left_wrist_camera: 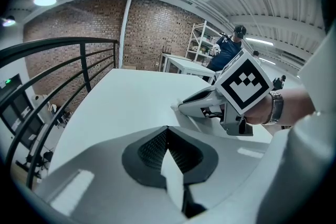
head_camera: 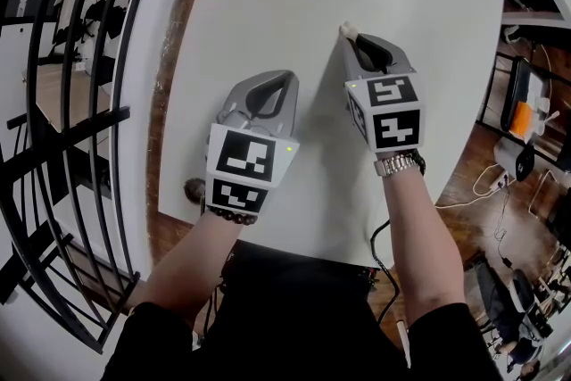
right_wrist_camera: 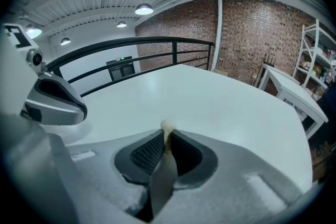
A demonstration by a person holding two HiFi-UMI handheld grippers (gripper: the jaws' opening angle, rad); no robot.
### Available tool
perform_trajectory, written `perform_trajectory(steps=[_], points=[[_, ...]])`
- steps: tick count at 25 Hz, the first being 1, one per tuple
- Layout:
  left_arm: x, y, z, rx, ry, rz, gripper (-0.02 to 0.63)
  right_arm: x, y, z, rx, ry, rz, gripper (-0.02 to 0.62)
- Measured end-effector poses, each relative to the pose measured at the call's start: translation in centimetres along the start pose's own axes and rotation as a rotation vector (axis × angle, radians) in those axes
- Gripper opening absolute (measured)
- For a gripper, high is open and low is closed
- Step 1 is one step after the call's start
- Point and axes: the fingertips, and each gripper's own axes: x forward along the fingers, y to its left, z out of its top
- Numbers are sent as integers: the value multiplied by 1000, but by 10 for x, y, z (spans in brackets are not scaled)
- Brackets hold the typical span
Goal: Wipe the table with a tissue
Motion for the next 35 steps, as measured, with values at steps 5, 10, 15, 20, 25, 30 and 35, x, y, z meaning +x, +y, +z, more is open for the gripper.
perform_trajectory(steps=[5,10,15,20,25,30,35], points=[[1,-2,1,1,2,4,12,0,14,3,-12,-5,31,34],[-2,-2,0,2,-1,8,12,-1,27,2,-24,-1,58,34],[-4,-5,3,5,-4,10,12,-3,35,1,-23,2,86,34],[-5,-6,5,7,-7,14,12,-3,40,-1,-7,7,116,34],[-11,-9,7,10,-17,24,12,-11,49,-6,4,14,157,34],[-15,-11,8,11,-26,30,12,-17,56,-12,5,10,167,34],[-24,-18,9,19,-38,35,12,-31,59,-10,0,-8,164,34]])
